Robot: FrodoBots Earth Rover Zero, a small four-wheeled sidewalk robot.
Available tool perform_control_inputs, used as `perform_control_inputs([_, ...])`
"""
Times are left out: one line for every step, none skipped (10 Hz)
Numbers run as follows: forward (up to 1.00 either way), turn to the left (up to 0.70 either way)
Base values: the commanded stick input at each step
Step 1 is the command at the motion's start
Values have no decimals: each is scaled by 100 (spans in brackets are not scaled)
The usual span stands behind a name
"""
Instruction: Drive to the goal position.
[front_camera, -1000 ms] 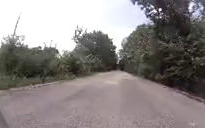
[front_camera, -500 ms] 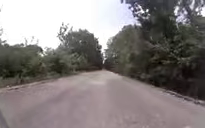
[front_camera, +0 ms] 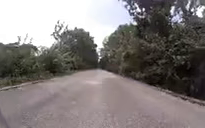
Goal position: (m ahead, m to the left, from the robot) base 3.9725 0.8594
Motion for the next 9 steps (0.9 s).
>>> perform_control_inputs([50,0])
perform_control_inputs([50,0])
perform_control_inputs([50,0])
perform_control_inputs([50,0])
perform_control_inputs([50,0])
perform_control_inputs([50,0])
perform_control_inputs([50,0])
perform_control_inputs([50,0])
perform_control_inputs([50,0])
